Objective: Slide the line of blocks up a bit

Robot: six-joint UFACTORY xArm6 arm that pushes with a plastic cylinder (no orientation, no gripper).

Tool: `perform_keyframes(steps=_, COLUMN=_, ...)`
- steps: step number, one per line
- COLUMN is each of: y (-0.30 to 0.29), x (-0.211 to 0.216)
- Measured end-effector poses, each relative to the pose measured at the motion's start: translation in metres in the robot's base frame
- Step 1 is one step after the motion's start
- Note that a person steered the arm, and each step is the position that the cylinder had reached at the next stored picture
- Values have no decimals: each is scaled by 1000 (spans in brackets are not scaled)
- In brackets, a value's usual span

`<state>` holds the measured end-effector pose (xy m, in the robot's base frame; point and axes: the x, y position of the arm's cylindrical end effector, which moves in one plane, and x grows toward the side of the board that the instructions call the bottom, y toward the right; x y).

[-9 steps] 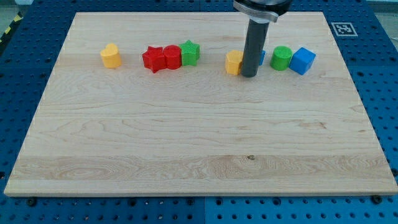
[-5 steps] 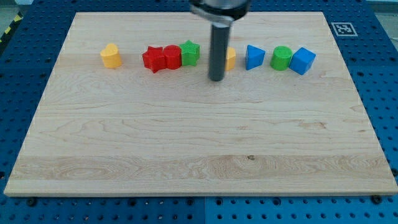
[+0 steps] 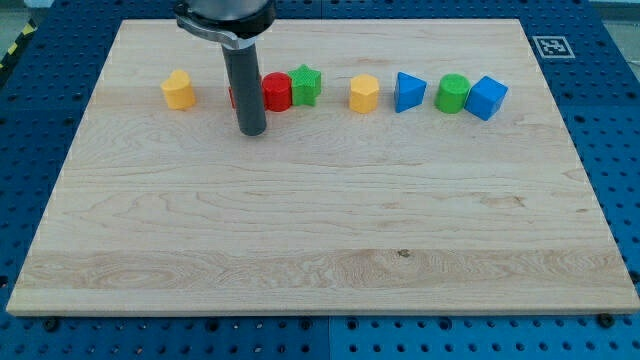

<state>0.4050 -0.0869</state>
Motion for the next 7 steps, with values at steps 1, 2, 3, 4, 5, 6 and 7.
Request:
perform_keyframes(steps=1, y=3, x=-6)
perform_keyframes(steps=2, y=3, x=-29)
perform_keyframes(steps=3, y=3, x=-36)
perform_keyframes(steps=4, y=3, x=-35)
perform_keyframes(steps=5, y=0, x=-16)
perform_keyframes(steps=6, y=0, x=-14)
perform_keyframes(steps=7, y=0, x=-27)
